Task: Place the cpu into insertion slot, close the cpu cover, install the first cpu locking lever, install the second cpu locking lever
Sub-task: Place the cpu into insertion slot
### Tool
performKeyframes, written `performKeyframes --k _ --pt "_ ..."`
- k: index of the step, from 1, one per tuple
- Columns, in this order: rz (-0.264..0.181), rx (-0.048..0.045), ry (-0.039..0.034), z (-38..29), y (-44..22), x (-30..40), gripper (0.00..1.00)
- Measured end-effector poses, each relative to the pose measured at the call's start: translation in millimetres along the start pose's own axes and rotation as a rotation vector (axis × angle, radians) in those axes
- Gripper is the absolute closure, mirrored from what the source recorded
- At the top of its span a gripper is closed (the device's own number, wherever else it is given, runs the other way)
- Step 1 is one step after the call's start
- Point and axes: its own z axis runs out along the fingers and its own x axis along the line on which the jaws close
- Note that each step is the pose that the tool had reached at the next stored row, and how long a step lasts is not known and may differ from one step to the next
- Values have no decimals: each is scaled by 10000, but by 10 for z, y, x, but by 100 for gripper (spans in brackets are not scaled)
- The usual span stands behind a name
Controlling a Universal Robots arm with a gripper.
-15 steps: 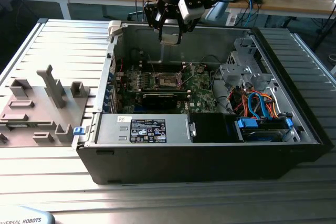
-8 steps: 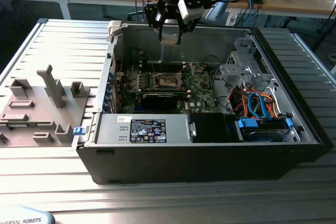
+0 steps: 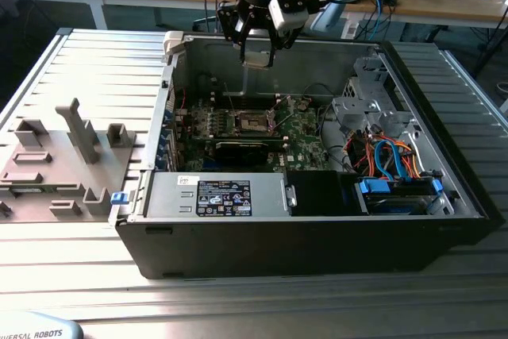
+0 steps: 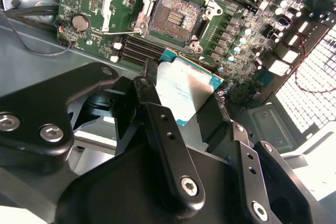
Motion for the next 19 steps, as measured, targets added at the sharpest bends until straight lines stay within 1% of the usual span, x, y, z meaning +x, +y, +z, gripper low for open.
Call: performKeyframes --k 12,14,19 --pt "107 -2 -10 2 0 0 46" --pt "280 6 -26 3 0 0 46" --pt "297 6 -27 3 0 0 46"
